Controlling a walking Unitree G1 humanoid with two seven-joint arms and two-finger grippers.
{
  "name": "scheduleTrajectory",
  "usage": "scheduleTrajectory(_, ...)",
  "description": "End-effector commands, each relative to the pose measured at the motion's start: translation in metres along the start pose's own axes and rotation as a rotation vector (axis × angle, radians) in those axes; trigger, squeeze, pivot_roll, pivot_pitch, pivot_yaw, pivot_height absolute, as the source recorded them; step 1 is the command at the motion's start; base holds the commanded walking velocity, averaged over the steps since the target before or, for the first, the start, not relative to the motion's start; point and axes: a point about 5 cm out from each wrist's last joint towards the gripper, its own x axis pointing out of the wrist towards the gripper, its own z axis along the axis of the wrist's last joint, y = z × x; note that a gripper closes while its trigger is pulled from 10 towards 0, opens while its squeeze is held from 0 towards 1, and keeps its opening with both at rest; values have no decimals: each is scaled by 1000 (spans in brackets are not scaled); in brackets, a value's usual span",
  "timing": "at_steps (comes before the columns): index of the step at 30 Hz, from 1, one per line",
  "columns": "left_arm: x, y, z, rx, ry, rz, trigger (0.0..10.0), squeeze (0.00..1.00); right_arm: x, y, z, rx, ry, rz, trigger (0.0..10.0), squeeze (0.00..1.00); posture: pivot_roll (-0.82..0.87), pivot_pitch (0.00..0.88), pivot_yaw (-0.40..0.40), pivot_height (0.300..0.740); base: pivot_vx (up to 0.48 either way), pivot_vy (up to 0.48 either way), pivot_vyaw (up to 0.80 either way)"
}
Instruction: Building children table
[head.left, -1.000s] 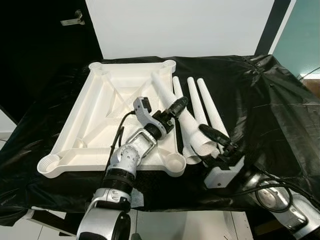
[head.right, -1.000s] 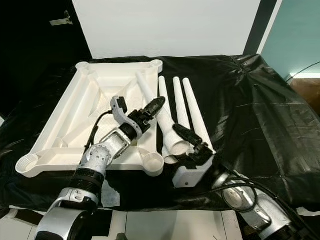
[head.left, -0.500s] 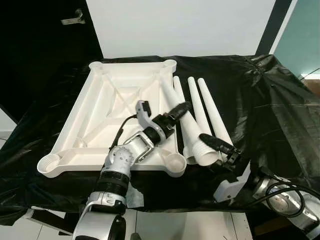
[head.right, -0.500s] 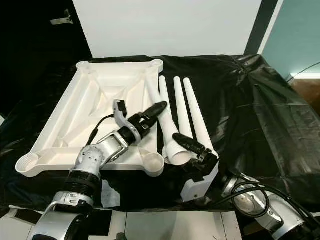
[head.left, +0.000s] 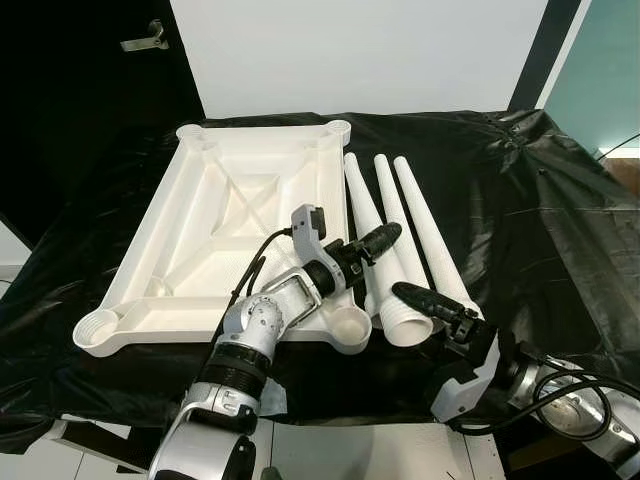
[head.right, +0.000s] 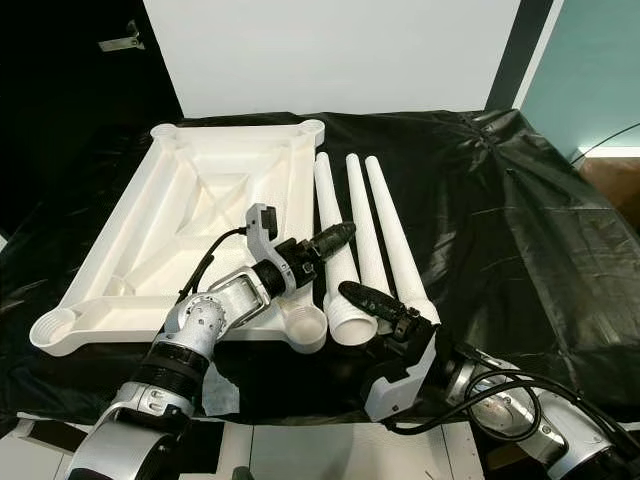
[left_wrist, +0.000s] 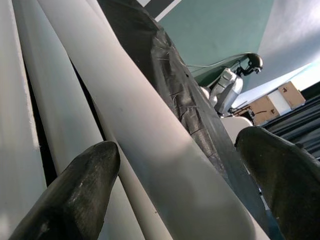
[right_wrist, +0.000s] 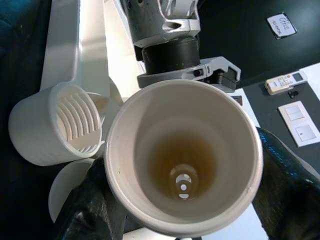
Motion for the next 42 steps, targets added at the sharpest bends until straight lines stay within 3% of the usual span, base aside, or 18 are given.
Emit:
scheduleTrajectory(1, -3, -13, -3, 30, 18, -293, 10000, 0, 0, 4, 3, 4, -15, 4, 10000, 0, -108, 0, 37, 740, 0, 0, 0)
scheduleTrajectory(5, -3, -11, -7, 72, 60, -281, 10000, 0, 1, 6, 4, 10, -12, 7, 10000, 0, -111, 0, 40, 740, 0, 0, 0)
scheduleTrajectory(6, -3, -10, -16, 144, 138, -277, 10000, 0, 2, 7, 3, 10, -13, 9, 10000, 0, -113, 0, 43, 740, 0, 0, 0)
scheduleTrajectory(7, -3, -10, -16, 144, 138, -277, 10000, 0, 2, 7, 3, 10, -13, 9, 10000, 0, -113, 0, 43, 740, 0, 0, 0)
scheduleTrajectory(9, -5, -12, -27, 223, 235, -309, 9765, 0, 2, 7, 2, 1, -15, 10, 10000, 0, -114, 0, 44, 740, 0, 0, 0)
scheduleTrajectory(11, -5, -12, -27, 223, 235, -309, 9765, 0, 2, 7, 2, 1, -15, 10, 10000, 0, -114, 0, 44, 740, 0, 0, 0)
scheduleTrajectory(12, -7, -15, -33, 251, 277, -335, 3765, 0, 3, 7, 1, -6, -14, 8, 10000, 0, -114, 0, 44, 740, 0, 0, 0)
scheduleTrajectory(13, -8, -17, -36, 271, 305, -360, 0, 0, 4, 4, 0, -12, -15, 2, 10000, 0, -114, 0, 46, 740, 0, 0, 0)
scheduleTrajectory(22, -10, -23, -36, 254, 286, -416, 0, 0, 8, -4, -4, -33, -4, -16, 10000, 0, -116, 0, 44, 740, 0, 0, 0)
scheduleTrajectory(30, -6, -18, -32, 266, 263, -358, 0, 0, 10, -5, -11, -48, 23, -18, 10000, 0, -115, 0, 42, 740, 0, 0, 0)
scheduleTrajectory(31, -4, -13, -31, 269, 255, -306, 4431, 0, 13, -6, -13, -46, 31, -28, 10000, 0, -115, 0, 41, 740, 0, 0, 0)
scheduleTrajectory(32, -2, -9, -29, 265, 248, -263, 10000, 0, 17, -8, -14, -38, 41, -44, 10000, 0, -114, 0, 39, 740, 0, 0, 0)
scheduleTrajectory(37, 0, -7, -25, 259, 213, -222, 10000, 0, 25, -13, -20, 60, 105, -111, 10000, 0, -110, 0, 36, 740, 0, 0, 0)
scheduleTrajectory(38, -1, -9, -22, 250, 180, -247, 10000, 737, 28, -20, -25, 212, 182, -208, 10000, 0, -105, 0, 31, 740, 0, 0, 0)
scheduleTrajectory(39, -3, -11, -19, 243, 155, -266, 10000, 824, 29, -24, -29, 337, 233, -279, 10000, 0, -105, 0, 31, 740, 0, 0, 0)
scheduleTrajectory(40, -4, -12, -18, 239, 137, -279, 10000, 824, 29, -25, -31, 425, 262, -322, 10000, 0, -105, 0, 31, 740, 0, 0, 0)
scheduleTrajectory(41, -4, -12, -18, 239, 137, -279, 10000, 824, 29, -25, -31, 425, 262, -322, 10000, 0, -105, 0, 31, 740, 0, 0, 0)
scheduleTrajectory(42, -5, -13, -17, 235, 128, -290, 10000, 1000, 29, -28, -33, 514, 296, -383, 10000, 333, -106, 0, 29, 740, 0, 0, 0)
